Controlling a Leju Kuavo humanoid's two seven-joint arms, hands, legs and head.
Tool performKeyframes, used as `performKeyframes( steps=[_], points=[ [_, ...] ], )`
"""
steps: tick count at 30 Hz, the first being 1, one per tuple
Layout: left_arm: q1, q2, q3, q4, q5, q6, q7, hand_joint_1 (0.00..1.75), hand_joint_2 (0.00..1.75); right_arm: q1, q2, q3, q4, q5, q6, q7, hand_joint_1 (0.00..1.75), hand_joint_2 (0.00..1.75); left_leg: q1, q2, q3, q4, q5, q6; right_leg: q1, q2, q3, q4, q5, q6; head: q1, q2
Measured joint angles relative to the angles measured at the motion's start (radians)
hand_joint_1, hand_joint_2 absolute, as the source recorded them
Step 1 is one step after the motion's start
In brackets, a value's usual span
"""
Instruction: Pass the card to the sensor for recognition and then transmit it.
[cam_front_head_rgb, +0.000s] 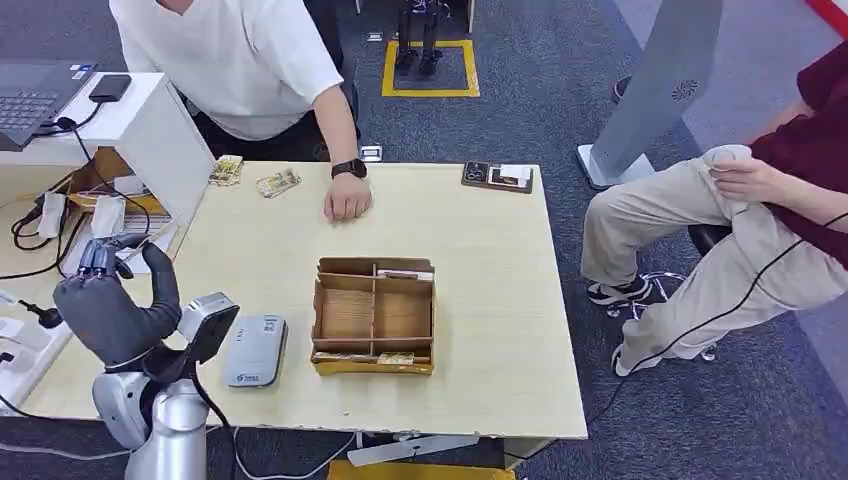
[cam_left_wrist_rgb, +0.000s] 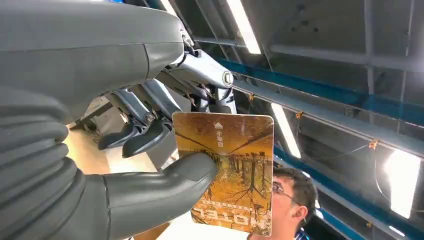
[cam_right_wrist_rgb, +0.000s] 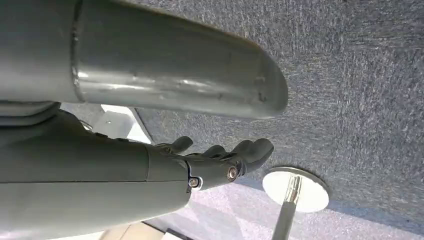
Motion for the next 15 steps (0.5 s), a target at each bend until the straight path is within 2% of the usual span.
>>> performKeyframes(
  steps=[11, 15],
  points=[
    [0.001, 0.000, 0.004, 0.000, -0.002, 0.000, 0.000, 1.75, 1.75, 0.001, 0.000, 0.000, 0.000, 0.000, 0.000, 0.000, 0.00, 0.00, 0.000, 0.000, 0.000, 0.000, 0.000, 0.000, 0.000, 0.000, 0.000, 0.000, 0.000, 0.000, 0.000, 0.000],
    [0.004, 0.000, 0.012, 0.000, -0.058, 0.000, 0.022, 1.75, 1.75, 0.003, 0.000, 0.000, 0.001, -0.005, 0.000, -0.002, 0.00, 0.00, 0.000, 0.000, 0.000, 0.000, 0.000, 0.000, 0.000, 0.000, 0.000, 0.000, 0.000, 0.000, 0.000, 0.000]
  ],
)
